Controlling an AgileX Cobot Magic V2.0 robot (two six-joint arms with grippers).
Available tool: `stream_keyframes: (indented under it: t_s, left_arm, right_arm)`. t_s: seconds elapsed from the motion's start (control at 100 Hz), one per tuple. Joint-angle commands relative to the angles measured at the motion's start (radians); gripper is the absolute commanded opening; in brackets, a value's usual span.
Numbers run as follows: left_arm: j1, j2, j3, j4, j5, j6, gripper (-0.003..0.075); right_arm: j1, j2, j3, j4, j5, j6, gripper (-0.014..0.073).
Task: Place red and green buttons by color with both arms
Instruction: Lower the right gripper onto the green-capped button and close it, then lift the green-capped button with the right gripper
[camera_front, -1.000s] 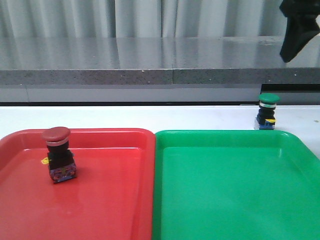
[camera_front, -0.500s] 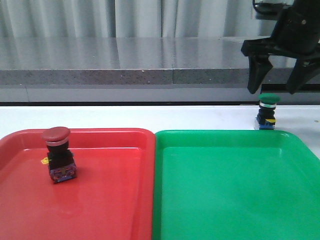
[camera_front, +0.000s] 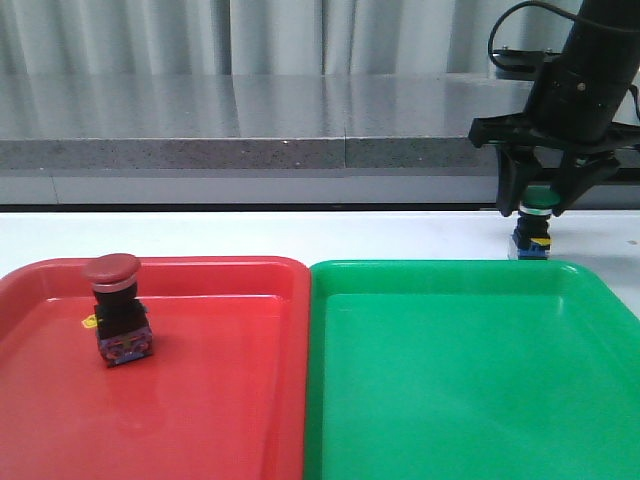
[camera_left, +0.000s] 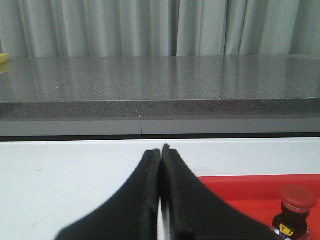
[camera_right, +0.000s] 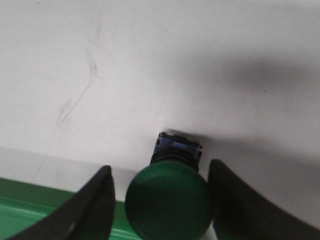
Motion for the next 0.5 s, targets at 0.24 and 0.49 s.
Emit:
stream_keyframes:
  t_s: [0.24, 0.49]
  left_arm:
    - [0.001, -0.033, 0.012, -0.01, -0.086, 0.0, -0.002]
    - [0.001, -0.033, 0.012, -0.01, -0.086, 0.0, -0.002]
  right_arm:
    - [-0.004, -0.071, -0.097, 0.005, 0.071, -0.001, 0.0323]
    - [-0.001, -0.189, -0.107, 0.043, 0.157, -0.001, 0.0323]
